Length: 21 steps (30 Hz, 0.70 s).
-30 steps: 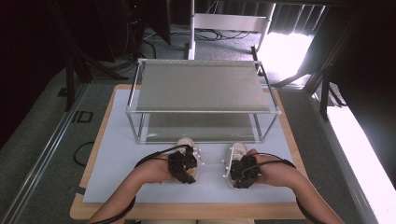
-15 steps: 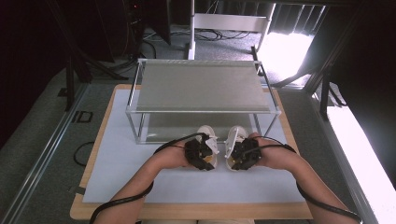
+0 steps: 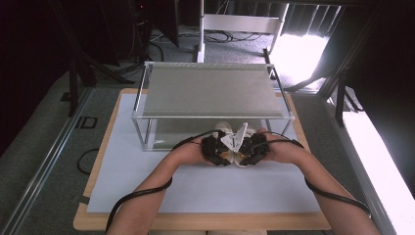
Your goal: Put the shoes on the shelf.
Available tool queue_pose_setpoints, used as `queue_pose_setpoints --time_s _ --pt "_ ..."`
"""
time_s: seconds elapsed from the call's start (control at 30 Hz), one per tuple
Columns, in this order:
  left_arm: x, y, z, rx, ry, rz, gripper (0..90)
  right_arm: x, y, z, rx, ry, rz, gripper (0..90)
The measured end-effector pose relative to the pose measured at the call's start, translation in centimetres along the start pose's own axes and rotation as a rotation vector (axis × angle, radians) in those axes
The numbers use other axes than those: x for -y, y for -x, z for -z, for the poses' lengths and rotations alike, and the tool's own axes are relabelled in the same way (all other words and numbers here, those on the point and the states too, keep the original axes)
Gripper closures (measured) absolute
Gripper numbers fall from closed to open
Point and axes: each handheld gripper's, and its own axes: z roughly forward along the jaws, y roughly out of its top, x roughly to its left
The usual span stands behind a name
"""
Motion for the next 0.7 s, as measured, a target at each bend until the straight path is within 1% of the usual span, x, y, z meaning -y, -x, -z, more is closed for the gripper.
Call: queue_pose_setpoints --time_s 0.03,0.07,0.1,0.13,0.17,0.2,0.23,0.27,0.33,0.37,0.4,0.43,0.47,0.5,0.53,0.57,0.6,0.63,0.67,0.7 --pt "0.0 -0.3 -0.1 0.0 -0.007 0.004 74.9 0.1 0.4 -0.1 -0.003 0.002 -0.004 73.9" --pt "0.0 -0.6 -0.3 0.001 -0.003 0.02 74.7 0.2 0.7 -0.3 -0.002 0.006 -0.01 73.8" --pt "-0.1 -0.9 -0.3 0.007 -0.009 0.018 74.6 0.4 1.0 -0.4 -0.006 0.009 -0.023 73.4" --pt "-0.1 -0.9 -0.3 0.007 -0.009 0.018 74.6 0.4 1.0 -0.4 -0.006 0.009 -0.023 73.4" --pt "-0.1 -1.1 -0.6 0.003 0.018 0.02 74.6 0.5 1.2 -0.6 -0.002 0.02 -0.019 72.6" --pt "-0.1 -1.2 -0.6 0.001 0.02 0.022 73.4 0.9 1.5 -0.9 0.007 0.035 -0.051 68.7" --pt "-0.2 -1.3 -0.7 0.0 0.028 0.029 73.1 1.1 1.6 -1.0 0.008 0.041 -0.064 67.5" --pt "-0.2 -1.3 -0.7 -0.005 0.033 0.032 72.5 1.3 1.6 -0.9 0.021 0.059 -0.073 66.9" --pt "-0.3 -1.1 -0.7 -0.032 0.044 0.021 70.8 1.5 1.5 -0.9 0.033 0.074 -0.086 66.1" --pt "-0.3 -1.0 -0.6 -0.056 0.054 0.015 68.3 1.5 1.3 -0.9 0.044 0.081 -0.093 64.5" --pt "-0.3 -0.9 -0.6 -0.076 0.064 0.023 65.4 1.5 1.2 -0.8 0.056 0.09 -0.099 62.5" --pt "-0.4 -0.9 -0.5 -0.1 0.079 0.055 57.0 1.5 0.8 -0.6 0.081 0.105 -0.134 56.9" --pt "-0.6 -0.7 -0.5 -0.106 0.104 0.13 57.0 1.5 0.8 -0.6 0.081 0.105 -0.134 56.9" --pt "-0.8 -0.8 -0.4 -0.102 0.091 0.167 55.8 1.8 1.1 -0.3 0.064 0.103 -0.084 54.6" --pt "-0.8 -0.7 -0.4 -0.106 0.082 0.18 54.9 1.9 1.0 -0.1 0.072 0.115 -0.1 54.4" --pt "-0.9 -0.4 -0.4 -0.124 0.095 0.185 48.2 2.0 1.0 0.0 0.078 0.125 -0.102 54.7" --pt "-0.9 -0.2 -0.2 -0.144 0.102 0.185 44.9 2.2 0.9 0.2 0.079 0.142 -0.113 54.2" --pt "-0.9 -0.1 -0.1 -0.151 0.108 0.211 44.8 2.4 0.8 0.4 0.081 0.154 -0.127 51.8" --pt "-0.9 -0.1 0.0 -0.156 0.117 0.23 44.0 2.7 0.7 0.9 0.091 0.181 -0.156 51.7" --pt "-0.9 0.0 0.3 -0.161 0.139 0.247 43.4 2.8 0.6 1.2 0.095 0.199 -0.171 51.2"
